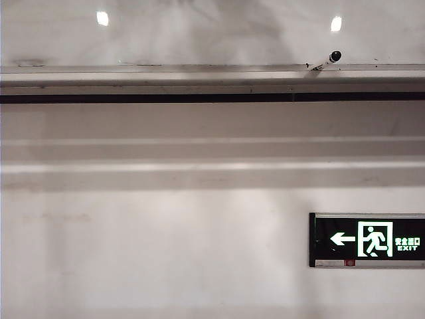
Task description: Wipe the whiteboard clean using the black magnetic whiteboard eraser attached to the whiteboard.
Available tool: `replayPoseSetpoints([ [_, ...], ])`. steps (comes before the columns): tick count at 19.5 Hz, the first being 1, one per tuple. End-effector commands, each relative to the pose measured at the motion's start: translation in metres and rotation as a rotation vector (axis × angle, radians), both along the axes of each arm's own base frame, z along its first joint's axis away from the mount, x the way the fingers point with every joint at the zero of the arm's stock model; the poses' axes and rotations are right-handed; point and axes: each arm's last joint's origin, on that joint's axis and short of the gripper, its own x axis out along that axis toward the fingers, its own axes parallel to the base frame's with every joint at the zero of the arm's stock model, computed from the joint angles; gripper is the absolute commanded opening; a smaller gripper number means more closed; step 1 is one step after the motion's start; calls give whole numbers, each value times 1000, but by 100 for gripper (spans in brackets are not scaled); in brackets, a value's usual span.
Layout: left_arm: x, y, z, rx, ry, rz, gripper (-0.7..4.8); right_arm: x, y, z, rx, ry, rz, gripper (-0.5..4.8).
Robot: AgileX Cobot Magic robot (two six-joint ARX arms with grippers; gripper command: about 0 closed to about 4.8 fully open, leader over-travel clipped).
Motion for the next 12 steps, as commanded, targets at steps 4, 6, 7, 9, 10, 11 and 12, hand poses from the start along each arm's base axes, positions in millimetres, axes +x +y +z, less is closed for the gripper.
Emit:
replayPoseSetpoints([
  [4,8,-1,3,-73,14,33,-5,-59,-49,58,151,-133,-83,58],
  [6,22,-6,2,-136,49,18,9,-79,-69,75,221,-171,-149,5],
  [7,31,-9,0,-170,69,2,68,-89,-78,82,238,-187,-156,-1],
  [9,48,-16,-2,-192,76,-66,178,-107,-95,93,264,-217,-174,0],
  [10,56,-19,-3,-198,68,-93,221,-114,-100,97,272,-230,-177,0],
  [11,67,-27,-5,-236,70,-115,323,-125,-109,102,287,-246,-176,0],
  [12,72,-30,-6,-254,72,-120,379,-131,-113,105,292,-251,-175,0],
])
